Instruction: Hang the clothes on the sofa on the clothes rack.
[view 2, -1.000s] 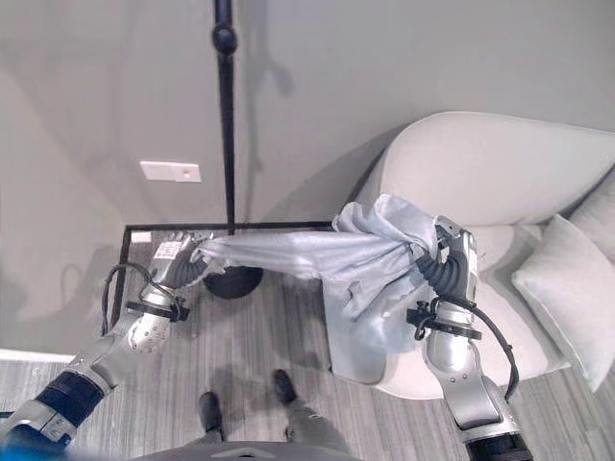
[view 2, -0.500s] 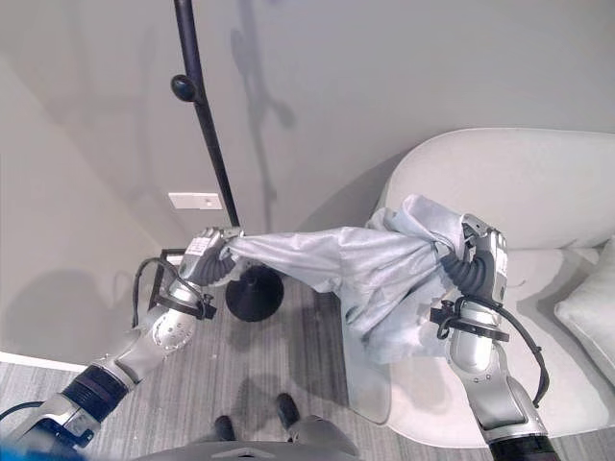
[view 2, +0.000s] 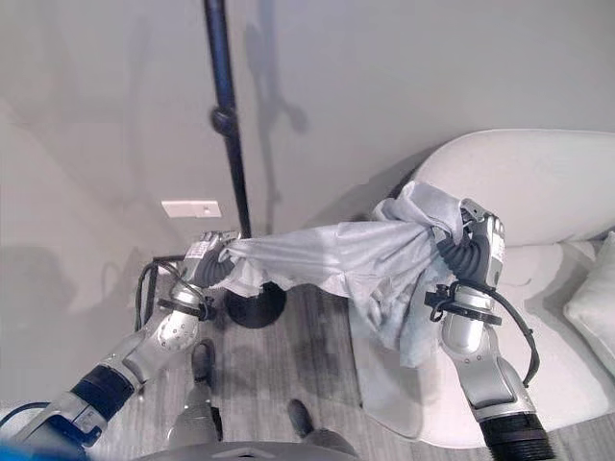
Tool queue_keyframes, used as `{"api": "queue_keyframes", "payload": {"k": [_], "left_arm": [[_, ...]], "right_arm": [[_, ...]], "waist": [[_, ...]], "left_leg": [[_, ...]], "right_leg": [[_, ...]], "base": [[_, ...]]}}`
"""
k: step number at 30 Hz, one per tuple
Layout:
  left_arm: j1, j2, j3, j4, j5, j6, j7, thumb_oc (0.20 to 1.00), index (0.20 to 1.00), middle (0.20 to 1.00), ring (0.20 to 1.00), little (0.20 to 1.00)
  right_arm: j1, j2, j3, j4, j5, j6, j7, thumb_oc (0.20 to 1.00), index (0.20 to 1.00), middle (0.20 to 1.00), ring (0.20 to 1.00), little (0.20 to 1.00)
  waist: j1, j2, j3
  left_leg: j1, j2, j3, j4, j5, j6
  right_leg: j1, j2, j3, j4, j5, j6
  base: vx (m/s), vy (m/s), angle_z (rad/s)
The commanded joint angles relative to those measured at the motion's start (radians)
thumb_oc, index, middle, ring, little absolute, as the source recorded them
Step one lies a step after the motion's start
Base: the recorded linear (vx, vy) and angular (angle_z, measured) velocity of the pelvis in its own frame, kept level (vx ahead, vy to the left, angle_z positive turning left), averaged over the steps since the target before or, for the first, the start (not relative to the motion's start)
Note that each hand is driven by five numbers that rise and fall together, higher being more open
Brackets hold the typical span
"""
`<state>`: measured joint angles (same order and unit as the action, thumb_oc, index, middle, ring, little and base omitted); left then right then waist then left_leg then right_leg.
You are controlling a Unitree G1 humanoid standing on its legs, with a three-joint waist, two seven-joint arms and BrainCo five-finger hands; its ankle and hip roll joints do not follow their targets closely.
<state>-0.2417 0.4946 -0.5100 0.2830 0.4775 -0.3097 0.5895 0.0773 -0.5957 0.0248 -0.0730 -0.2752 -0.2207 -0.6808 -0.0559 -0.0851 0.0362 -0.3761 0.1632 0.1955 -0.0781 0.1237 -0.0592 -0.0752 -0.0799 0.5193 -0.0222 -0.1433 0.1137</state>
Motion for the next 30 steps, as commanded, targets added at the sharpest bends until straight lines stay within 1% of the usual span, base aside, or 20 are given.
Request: {"api": "queue_keyframes", "payload": {"k": [1,3,5,6,7,8,9,10,11,12,13,14,15,16,18,19,21,24,26,30], "left_arm": [[-0.041,0.019,0.01,-0.073,0.007,-0.04,0.054,0.2,0.2,0.2,0.2,0.2],[-0.054,0.039,0.012,-0.084,0.02,-0.034,0.068,0.2,0.2,0.2,0.2,0.2],[-0.066,0.06,0.015,-0.087,0.026,-0.03,0.093,0.2,0.2,0.2,0.2,0.2],[-0.066,0.061,0.015,-0.087,0.027,-0.031,0.094,0.2,0.2,0.2,0.2,0.2],[-0.067,0.084,0.021,-0.087,0.033,-0.021,0.109,0.2,0.2,0.2,0.2,0.2],[-0.07,0.104,0.043,-0.081,0.038,-0.007,0.126,0.2,0.2,0.2,0.2,0.2],[-0.073,0.111,0.05,-0.079,0.045,-0.003,0.134,0.2,0.2,0.2,0.2,0.2],[-0.073,0.112,0.05,-0.079,0.045,-0.003,0.134,0.2,0.2,0.2,0.2,0.2],[-0.094,0.118,0.05,-0.076,0.068,0.0,0.155,0.2,0.2,0.2,0.2,0.2],[-0.104,0.122,0.052,-0.078,0.08,0.002,0.156,0.2,0.2,0.2,0.2,0.2],[-0.112,0.124,0.055,-0.081,0.086,0.007,0.159,0.2,0.2,0.2,0.2,0.2],[-0.142,0.128,0.07,-0.094,0.098,0.009,0.165,0.2,0.2,0.2,0.2,0.2],[-0.15,0.14,0.107,-0.119,0.119,0.003,0.185,0.2,0.2,0.2,0.2,0.2],[-0.154,0.137,0.125,-0.123,0.128,0.0,0.2,0.2,0.2,0.2,0.2,0.2],[-0.173,0.167,0.187,-0.172,0.154,0.02,0.244,0.2,0.2,0.2,0.2,0.2],[-0.192,0.187,0.263,-0.205,0.188,0.044,0.289,0.2,0.2,0.2,0.2,0.2],[-0.22,0.213,0.317,-0.223,0.216,0.069,0.327,0.2,0.2,0.2,0.2,0.2],[-0.341,0.266,0.338,-0.205,0.271,0.148,0.368,0.2,0.2,0.2,0.2,0.2],[-0.396,0.302,0.332,-0.186,0.307,0.192,0.371,0.2,0.2,0.2,0.2,0.2],[-0.484,0.331,0.311,-0.144,0.343,0.242,0.35,0.2,0.2,0.2,0.2,0.2]], "right_arm": [[-0.012,-0.022,-0.039,-0.086,-0.022,-0.009,-0.033,0.2,0.2,0.2,0.2,0.2],[-0.024,-0.011,-0.032,-0.079,-0.038,0.0,-0.034,0.2,0.2,0.2,0.2,0.2],[-0.05,-0.002,-0.024,-0.078,-0.051,0.018,-0.042,0.2,0.2,0.2,0.2,0.2],[-0.052,-0.001,-0.023,-0.078,-0.052,0.019,-0.042,0.2,0.2,0.2,0.2,0.2],[-0.076,0.005,-0.018,-0.08,-0.077,0.034,-0.055,0.2,0.2,0.2,0.2,0.2],[-0.095,0.017,-0.025,-0.073,-0.105,0.047,-0.084,0.2,0.2,0.2,0.2,0.2],[-0.092,0.026,-0.031,-0.08,-0.113,0.047,-0.095,0.2,0.2,0.2,0.2,0.2],[-0.091,0.027,-0.031,-0.081,-0.114,0.048,-0.095,0.2,0.2,0.2,0.2,0.2],[-0.067,0.037,-0.059,-0.11,-0.131,0.036,-0.117,0.2,0.2,0.2,0.2,0.2],[-0.059,0.042,-0.074,-0.121,-0.139,0.03,-0.124,0.2,0.2,0.2,0.2,0.2],[-0.045,0.043,-0.094,-0.136,-0.152,0.024,-0.14,0.2,0.2,0.2,0.2,0.2],[-0.033,0.038,-0.136,-0.157,-0.196,0.033,-0.187,0.2,0.2,0.2,0.2,0.2],[-0.009,0.038,-0.179,-0.183,-0.239,0.052,-0.207,0.2,0.2,0.2,0.2,0.2],[0.002,0.04,-0.203,-0.208,-0.258,0.058,-0.225,0.2,0.2,0.2,0.2,0.2],[0.012,0.025,-0.251,-0.28,-0.308,0.056,-0.235,0.2,0.2,0.2,0.2,0.2],[0.015,-0.02,-0.278,-0.333,-0.386,0.063,-0.228,0.2,0.2,0.2,0.2,0.2],[-0.007,-0.058,-0.285,-0.374,-0.421,0.062,-0.215,0.2,0.2,0.2,0.2,0.2],[-0.119,-0.162,-0.247,-0.381,-0.467,0.064,-0.193,0.2,0.2,0.2,0.2,0.2],[-0.172,-0.207,-0.228,-0.38,-0.489,0.069,-0.183,0.2,0.2,0.2,0.2,0.2],[-0.293,-0.268,-0.174,-0.358,-0.51,0.075,-0.161,0.2,0.2,0.2,0.2,0.2]], "waist": [[0.016,-0.013,-0.038],[0.01,-0.014,-0.047],[0.01,-0.008,-0.049],[0.011,-0.01,-0.049],[0.015,-0.003,-0.053],[0.022,0.007,-0.07],[0.016,0.007,-0.073],[0.018,0.007,-0.074],[-0.01,0.005,-0.103],[-0.021,0.009,-0.12],[-0.038,0.01,-0.124],[-0.062,0.015,-0.121],[-0.077,0.01,-0.11],[-0.085,0.011,-0.113],[-0.092,0.012,-0.13],[-0.09,0.016,-0.152],[-0.091,0.025,-0.159],[-0.08,0.038,-0.178],[-0.071,0.045,-0.187],[-0.051,0.055,-0.188]], "left_leg": [[0.026,0.017,0.032,0.031,-0.035,-0.07],[0.035,-0.004,0.058,0.043,-0.057,-0.057],[0.044,-0.026,0.091,0.055,-0.082,-0.032],[0.044,-0.026,0.093,0.056,-0.083,-0.032],[0.055,-0.038,0.114,0.057,-0.096,-0.013],[0.079,-0.025,0.132,0.052,-0.137,-0.009],[0.083,-0.015,0.15,0.058,-0.12,-0.006],[0.083,-0.013,0.151,0.057,-0.119,-0.006],[0.132,-0.017,0.179,0.029,-0.132,-0.005],[0.153,-0.027,0.179,0.01,-0.158,-0.003],[0.175,-0.035,0.183,-0.004,-0.168,0.006],[0.185,-0.07,0.17,-0.008,-0.191,0.022],[0.215,-0.08,0.159,-0.006,-0.177,0.025],[0.233,-0.083,0.157,-0.007,-0.181,0.021],[0.273,-0.075,0.178,-0.008,-0.187,0.01],[0.286,-0.058,0.182,-0.009,-0.184,-0.001],[0.295,-0.053,0.183,-0.009,-0.18,-0.01],[0.311,-0.043,0.18,-0.009,-0.18,-0.019],[0.316,-0.039,0.177,-0.009,-0.179,-0.024],[0.318,-0.035,0.161,-0.009,-0.176,-0.028]], "right_leg": [[-0.003,-0.074,-0.115,-0.007,0.056,0.069],[-0.03,-0.116,-0.127,-0.005,0.109,0.094],[-0.063,-0.154,-0.129,0.014,0.19,0.115],[-0.065,-0.155,-0.126,0.012,0.192,0.116],[-0.097,-0.18,-0.13,0.035,0.27,0.126],[-0.107,-0.206,-0.152,0.045,0.349,0.127],[-0.121,-0.207,-0.162,0.034,0.389,0.129],[-0.12,-0.205,-0.161,0.03,0.394,0.128],[-0.137,-0.164,-0.173,-0.025,0.387,0.139],[-0.133,-0.131,-0.171,-0.053,0.341,0.144],[-0.151,-0.083,-0.164,-0.063,0.284,0.144],[-0.177,0.011,-0.114,-0.061,0.212,0.144],[-0.189,0.054,-0.072,-0.034,0.202,0.134],[-0.183,0.076,-0.053,-0.033,0.197,0.128],[-0.157,0.09,-0.055,-0.049,0.2,0.119],[-0.139,0.097,-0.064,-0.058,0.182,0.109],[-0.128,0.095,-0.071,-0.056,0.177,0.106],[-0.107,0.087,-0.08,-0.052,0.158,0.099],[-0.097,0.082,-0.086,-0.051,0.151,0.096],[-0.08,0.073,-0.105,-0.05,0.14,0.089]], "base": [[0.24,0.289,-0.32],[0.2,0.258,-0.17],[0.13,0.224,-0.08],[0.12,0.174,-0.15],[0.25,0.12,-0.39],[0.23,0.106,-0.4],[0.15,0.012,-0.44],[0.07,0.041,-0.24],[0.2,0.129,-0.27],[0.22,0.206,-0.31],[0.15,0.262,-0.4],[0.04,0.157,-0.31],[0.05,0.08,-0.05],[0.07,-0.036,-0.13],[0.22,-0.078,-0.39],[0.25,-0.115,-0.1],[0.12,-0.057,0.1],[0.09,-0.029,0.03],[0.07,-0.013,-0.02],[0.05,-0.007,0.04]]}}
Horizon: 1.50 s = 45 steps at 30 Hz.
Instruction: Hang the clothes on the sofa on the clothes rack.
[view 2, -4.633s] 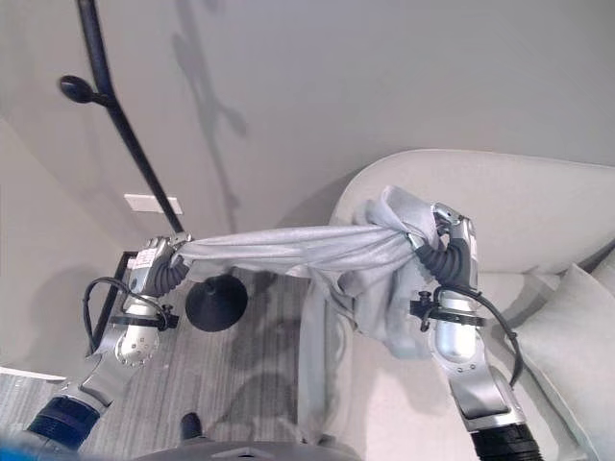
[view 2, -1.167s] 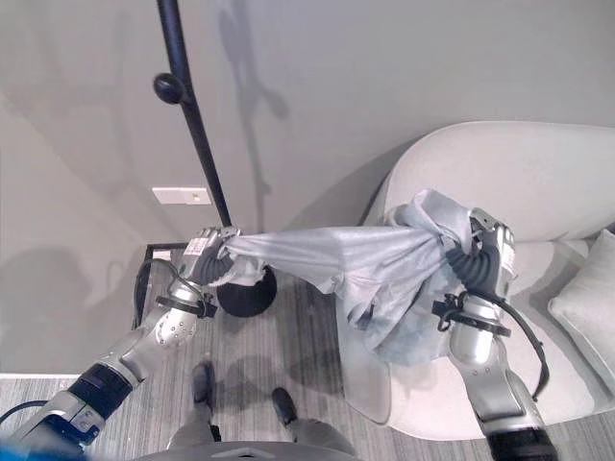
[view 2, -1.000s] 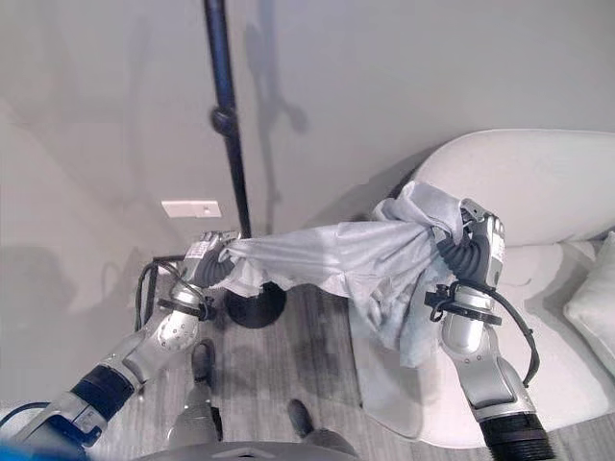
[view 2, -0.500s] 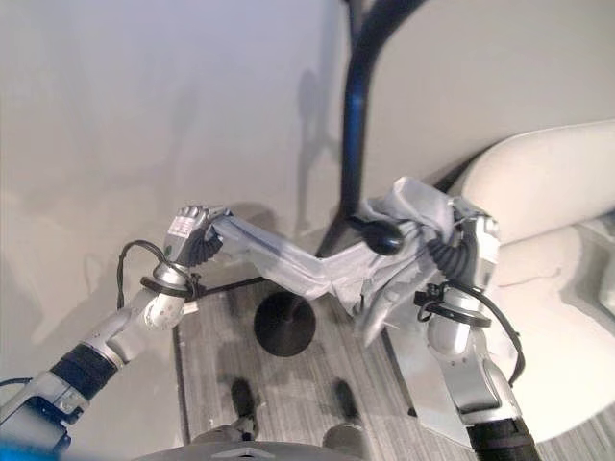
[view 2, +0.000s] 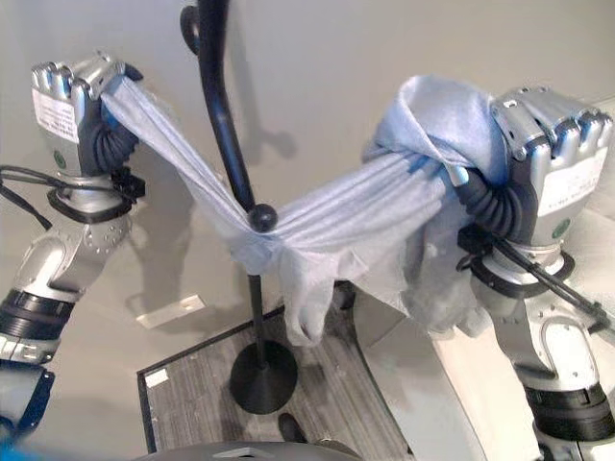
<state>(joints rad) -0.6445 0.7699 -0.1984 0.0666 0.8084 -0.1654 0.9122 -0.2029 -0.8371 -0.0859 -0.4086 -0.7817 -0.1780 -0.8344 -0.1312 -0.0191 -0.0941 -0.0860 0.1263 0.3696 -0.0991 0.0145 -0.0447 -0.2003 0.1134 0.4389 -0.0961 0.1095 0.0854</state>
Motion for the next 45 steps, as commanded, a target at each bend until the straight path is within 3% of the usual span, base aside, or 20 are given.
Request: {"api": "queue_keyframes", "payload": {"k": [1,8,14,18,21,23,26,32,45], "left_arm": [[-0.087,0.063,-0.002,0.074,0.021,0.103,0.02,0.2,0.2,0.2,0.2,0.2],[-0.116,0.089,-0.024,0.112,0.044,0.114,-0.016,0.2,0.2,0.2,0.2,0.2],[-0.129,0.154,0.008,0.149,0.041,0.143,-0.011,0.2,0.2,0.2,0.2,0.2],[-0.094,0.195,0.047,0.146,0.04,0.149,-0.003,0.2,0.2,0.2,0.2,0.2],[0.007,0.24,0.102,0.132,0.058,0.148,-0.015,0.2,0.2,0.2,0.2,0.2],[0.185,0.26,0.18,0.115,0.085,0.136,-0.05,0.2,0.2,0.2,0.2,0.2],[0.247,0.258,0.214,0.097,0.093,0.131,-0.061,0.2,0.2,0.2,0.2,0.2],[0.545,0.227,0.343,0.033,0.115,0.086,-0.086,0.2,0.2,0.2,0.2,0.2],[0.823,0.21,0.523,-0.071,0.121,0.044,-0.092,0.2,0.2,0.2,0.2,0.2]], "right_arm": [[-0.029,-0.033,-0.054,-0.022,-0.006,0.032,-0.004,0.2,0.2,0.2,0.2,0.2],[-0.129,-0.056,0.024,0.063,0.018,0.033,0.027,0.2,0.2,0.2,0.2,0.2],[-0.169,-0.066,-0.036,0.133,0.04,0.066,-0.016,0.2,0.2,0.2,0.2,0.2],[-0.151,-0.074,-0.059,0.125,0.049,0.046,-0.005,0.2,0.2,0.2,0.2,0.2],[-0.054,-0.077,-0.066,0.08,0.026,0.007,0.037,0.2,0.2,0.2,0.2,0.2],[0.116,-0.06,-0.066,0.025,0.02,-0.056,0.107,0.2,0.2,0.2,0.2,0.2],[0.157,-0.054,-0.069,0.017,0.019,-0.064,0.117,0.2,0.2,0.2,0.2,0.2],[0.3,-0.034,-0.114,-0.031,0.015,-0.091,0.149,0.2,0.2,0.2,0.2,0.2],[0.427,-0.063,-0.22,-0.179,0.027,-0.127,0.181,0.2,0.2,0.2,0.2,0.2]], "waist": [[0.031,-0.01,-0.059],[0.066,-0.011,-0.062],[0.087,-0.003,-0.069],[0.091,-0.006,-0.066],[0.09,-0.006,-0.063],[0.091,-0.01,-0.05],[0.09,-0.011,-0.052],[0.095,-0.014,-0.04],[0.106,-0.02,-0.038]], "left_leg": [[0.028,0.002,-0.017,0.012,-0.067,-0.043],[0.03,0.002,-0.037,0.012,-0.066,-0.043],[0.031,-0.003,-0.051,0.012,-0.067,-0.044],[0.025,-0.001,-0.051,0.012,-0.055,-0.047],[0.025,-0.001,-0.051,0.012,-0.055,-0.047],[0.027,-0.001,-0.051,0.012,-0.062,-0.047],[0.021,0.0,-0.05,0.012,-0.052,-0.048],[0.008,-0.001,-0.049,0.012,-0.05,-0.046],[-0.016,-0.005,-0.051,0.013,-0.044,-0.039]], "right_leg": [[0.049,-0.122,-0.028,0.024,-0.116,0.116],[0.073,-0.138,-0.053,0.023,-0.13,0.106],[0.089,-0.15,-0.075,0.021,-0.139,0.105],[0.084,-0.151,-0.078,0.022,-0.131,0.104],[0.085,-0.153,-0.082,0.023,-0.132,0.104],[0.086,-0.16,-0.088,0.024,-0.14,0.105],[0.081,-0.159,-0.086,0.024,-0.133,0.104],[0.073,-0.17,-0.095,0.02,-0.128,0.107],[0.053,-0.186,-0.103,0.022,-0.123,0.116]], "base": [[0.03,-0.014,0.09],[0.02,-0.003,0.12],[0.03,0.002,0.06],[0.0,-0.005,0.09],[0.02,0.006,0.02],[0.0,0.0,0.04],[0.0,0.0,0.0],[0.0,0.002,0.01],[-0.02,0.005,-0.01]]}}
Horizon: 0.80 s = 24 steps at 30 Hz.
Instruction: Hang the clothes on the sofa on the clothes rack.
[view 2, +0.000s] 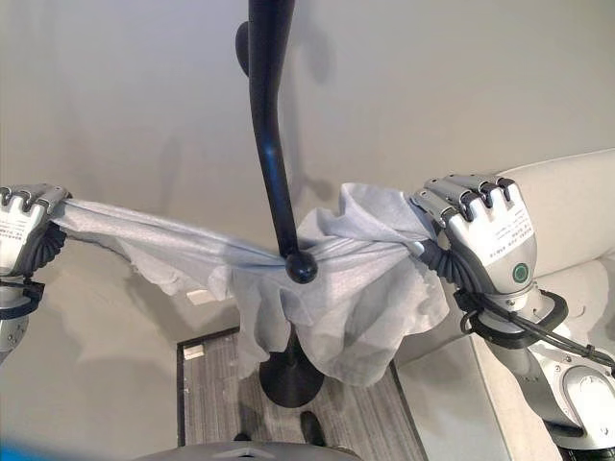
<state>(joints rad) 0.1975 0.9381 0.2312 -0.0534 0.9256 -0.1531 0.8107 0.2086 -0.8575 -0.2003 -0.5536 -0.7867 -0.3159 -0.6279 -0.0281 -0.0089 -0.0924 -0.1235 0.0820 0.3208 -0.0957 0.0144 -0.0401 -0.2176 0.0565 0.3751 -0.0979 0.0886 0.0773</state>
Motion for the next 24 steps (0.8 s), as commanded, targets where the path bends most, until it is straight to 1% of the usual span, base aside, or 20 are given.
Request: {"api": "queue_keyframes", "payload": {"k": [1,4,7,9,11,14,16,17,18,19,20,21,24], "left_arm": [[0.005,0.046,0.11,0.034,0.01,0.026,0.009,0.2,0.2,0.2,0.2,0.2],[0.053,0.055,0.147,-0.002,0.016,0.016,0.009,0.2,0.2,0.2,0.2,0.2],[0.068,0.058,0.161,-0.036,0.015,0.003,0.006,0.2,0.2,0.2,0.2,0.2],[0.107,0.108,0.179,-0.083,0.042,-0.023,0.0,0.2,0.2,0.2,0.2,0.2],[0.125,0.125,0.181,-0.127,0.037,-0.049,-0.014,0.2,0.2,0.2,0.2,0.2],[0.153,0.223,0.194,-0.176,0.062,-0.084,-0.028,0.2,0.2,0.2,0.2,0.2],[0.119,0.276,0.168,-0.224,0.052,-0.109,-0.029,0.2,0.2,0.2,0.2,0.2],[0.115,0.276,0.167,-0.222,0.052,-0.108,-0.03,0.2,0.2,0.2,0.2,0.2],[0.094,0.293,0.158,-0.236,0.049,-0.113,-0.029,0.2,0.2,0.2,0.2,0.2],[0.076,0.311,0.15,-0.256,0.045,-0.121,-0.028,0.2,0.2,0.2,0.2,0.2],[0.071,0.312,0.148,-0.255,0.044,-0.121,-0.029,0.2,0.2,0.2,0.2,0.2],[0.041,0.344,0.14,-0.281,0.044,-0.131,-0.023,0.2,0.2,0.2,0.2,0.2],[-0.033,0.39,0.12,-0.297,0.038,-0.126,-0.011,0.2,0.2,0.2,0.2,0.2]], "right_arm": [[0.027,-0.048,-0.116,-0.049,0.032,0.005,-0.022,0.2,0.2,0.2,0.2,0.2],[0.042,-0.076,-0.141,-0.085,0.031,-0.001,-0.016,0.2,0.2,0.2,0.2,0.2],[0.043,-0.101,-0.16,-0.102,0.027,0.0,-0.015,0.2,0.2,0.2,0.2,0.2],[0.055,-0.136,-0.193,-0.141,0.035,-0.015,-0.015,0.2,0.2,0.2,0.2,0.2],[0.059,-0.163,-0.193,-0.165,0.047,-0.032,-0.007,0.2,0.2,0.2,0.2,0.2],[0.051,-0.228,-0.192,-0.175,0.049,-0.038,-0.005,0.2,0.2,0.2,0.2,0.2],[0.006,-0.282,-0.162,-0.191,0.05,-0.044,-0.016,0.2,0.2,0.2,0.2,0.2],[0.003,-0.283,-0.16,-0.189,0.049,-0.044,-0.017,0.2,0.2,0.2,0.2,0.2],[-0.017,-0.299,-0.152,-0.193,0.05,-0.044,-0.023,0.2,0.2,0.2,0.2,0.2],[-0.035,-0.313,-0.145,-0.204,0.053,-0.049,-0.029,0.2,0.2,0.2,0.2,0.2],[-0.04,-0.313,-0.144,-0.202,0.053,-0.049,-0.029,0.2,0.2,0.2,0.2,0.2],[-0.072,-0.343,-0.132,-0.22,0.06,-0.055,-0.033,0.2,0.2,0.2,0.2,0.2],[-0.151,-0.39,-0.103,-0.214,0.066,-0.044,-0.038,0.2,0.2,0.2,0.2,0.2]], "waist": [[0.004,-0.03,-0.041],[0.009,-0.032,-0.043],[0.008,-0.032,-0.044],[0.005,-0.031,-0.041],[0.005,-0.034,-0.043],[0.005,-0.037,-0.042],[0.003,-0.038,-0.045],[0.003,-0.039,-0.043],[0.002,-0.039,-0.043],[0.001,-0.038,-0.045],[0.002,-0.039,-0.043],[0.003,-0.04,-0.046],[0.002,-0.038,-0.05]], "left_leg": [[0.019,0.039,-0.002,0.01,-0.044,-0.043],[0.016,0.04,-0.002,0.01,-0.043,-0.044],[0.015,0.04,-0.002,0.01,-0.043,-0.043],[0.014,0.038,-0.003,0.011,-0.044,-0.043],[0.009,0.041,-0.003,0.01,-0.041,-0.043],[0.005,0.043,-0.003,0.01,-0.036,-0.045],[0.008,0.042,-0.005,0.011,-0.044,-0.044],[0.005,0.043,-0.004,0.01,-0.035,-0.045],[0.005,0.043,-0.005,0.01,-0.035,-0.045],[0.007,0.042,-0.007,0.011,-0.042,-0.044],[0.002,0.043,-0.006,0.01,-0.032,-0.045],[0.002,0.043,-0.006,0.01,-0.03,-0.046],[0.005,0.043,-0.009,0.012,-0.038,-0.047]], "right_leg": [[0.07,-0.13,-0.041,0.024,-0.101,0.125],[0.067,-0.132,-0.044,0.022,-0.1,0.128],[0.065,-0.133,-0.045,0.022,-0.099,0.13],[0.067,-0.136,-0.049,0.02,-0.097,0.133],[0.063,-0.134,-0.048,0.021,-0.095,0.134],[0.063,-0.135,-0.051,0.018,-0.092,0.136],[0.068,-0.137,-0.056,0.018,-0.096,0.139],[0.064,-0.135,-0.055,0.019,-0.091,0.138],[0.063,-0.136,-0.057,0.02,-0.091,0.138],[0.066,-0.137,-0.059,0.019,-0.096,0.139],[0.061,-0.135,-0.058,0.021,-0.09,0.138],[0.059,-0.135,-0.059,0.023,-0.091,0.139],[0.065,-0.138,-0.061,0.024,-0.098,0.14]], "base": [[-0.03,0.003,0.03],[-0.03,0.001,0.04],[-0.02,0.007,0.01],[-0.04,0.015,0.01],[-0.04,-0.006,-0.01],[-0.03,-0.003,0.0],[0.0,0.0,0.0],[-0.05,-0.014,0.02],[0.0,0.0,0.0],[0.0,0.0,0.0],[-0.04,-0.011,0.02],[-0.07,-0.018,0.01],[-0.01,0.001,0.0]]}}
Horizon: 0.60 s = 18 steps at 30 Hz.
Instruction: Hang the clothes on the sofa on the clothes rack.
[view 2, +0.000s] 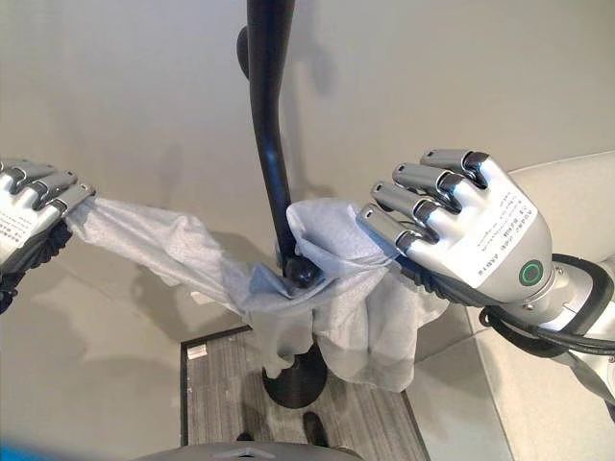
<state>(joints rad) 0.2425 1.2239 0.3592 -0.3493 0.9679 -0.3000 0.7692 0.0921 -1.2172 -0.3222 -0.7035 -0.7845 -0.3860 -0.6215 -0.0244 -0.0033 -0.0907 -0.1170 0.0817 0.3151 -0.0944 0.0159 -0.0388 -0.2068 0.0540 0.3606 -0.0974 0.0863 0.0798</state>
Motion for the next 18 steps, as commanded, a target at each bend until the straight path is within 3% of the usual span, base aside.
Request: {"api": "queue_keyframes", "payload": {"k": [1,4,8,9,13,18], "left_arm": [[-0.106,0.117,-0.01,-0.002,-0.006,0.025,0.035,0.2,0.2,0.2,0.2,0.2],[-0.187,0.184,-0.013,-0.001,0.009,0.037,0.062,0.2,0.2,0.2,0.2,0.2],[-0.321,0.256,-0.037,0.065,0.031,0.098,0.117,0.2,0.2,0.2,0.2,0.2],[-0.329,0.258,-0.044,0.07,0.031,0.099,0.118,0.2,0.2,0.2,0.2,0.2],[-0.475,0.269,-0.059,0.279,0.01,0.23,0.174,0.2,0.2,0.2,0.2,0.2],[-0.57,0.236,-0.025,0.423,-0.088,0.294,0.174,0.2,0.2,0.2,0.2,0.2]], "right_arm": [[-0.062,-0.04,0.022,-0.061,0.068,0.029,-0.045,0.2,0.2,0.2,0.2,0.2],[-0.139,-0.058,0.03,-0.04,0.073,0.042,-0.059,0.2,0.2,0.2,0.2,0.2],[-0.298,-0.08,0.099,0.02,0.053,0.076,-0.072,0.2,0.2,0.2,0.2,0.2],[-0.31,-0.081,0.109,0.025,0.052,0.077,-0.072,0.2,0.2,0.2,0.2,0.2],[-0.552,-0.047,0.227,0.1,0.027,0.129,-0.084,0.2,0.2,0.2,0.2,0.2],[-0.874,0.011,0.41,0.22,0.001,0.203,-0.082,0.2,0.2,0.2,0.2,0.2]], "waist": [[-0.001,-0.042,-0.055],[0.001,-0.039,-0.062],[0.014,-0.031,-0.086],[0.013,-0.032,-0.084],[0.045,-0.025,-0.122],[0.068,-0.023,-0.14]], "left_leg": [[-0.001,0.043,-0.004,0.01,-0.039,-0.048],[0.0,0.044,-0.008,0.009,-0.03,-0.051],[0.013,0.04,-0.008,0.01,-0.039,-0.053],[0.011,0.041,-0.007,0.009,-0.031,-0.053],[0.033,0.035,-0.012,0.01,-0.043,-0.055],[0.05,0.028,-0.011,0.009,-0.051,-0.054]], "right_leg": [[0.055,-0.136,-0.049,0.024,-0.097,0.137],[0.054,-0.134,-0.052,0.03,-0.094,0.135],[0.069,-0.135,-0.059,0.033,-0.105,0.136],[0.066,-0.134,-0.058,0.034,-0.1,0.136],[0.095,-0.137,-0.065,0.034,-0.114,0.132],[0.112,-0.142,-0.068,0.034,-0.118,0.128]], "base": [[-0.03,-0.001,0.01],[-0.04,-0.003,0.03],[-0.01,-0.001,0.0],[0.02,0.019,0.03],[0.03,0.011,0.06],[0.02,0.008,0.05]]}}
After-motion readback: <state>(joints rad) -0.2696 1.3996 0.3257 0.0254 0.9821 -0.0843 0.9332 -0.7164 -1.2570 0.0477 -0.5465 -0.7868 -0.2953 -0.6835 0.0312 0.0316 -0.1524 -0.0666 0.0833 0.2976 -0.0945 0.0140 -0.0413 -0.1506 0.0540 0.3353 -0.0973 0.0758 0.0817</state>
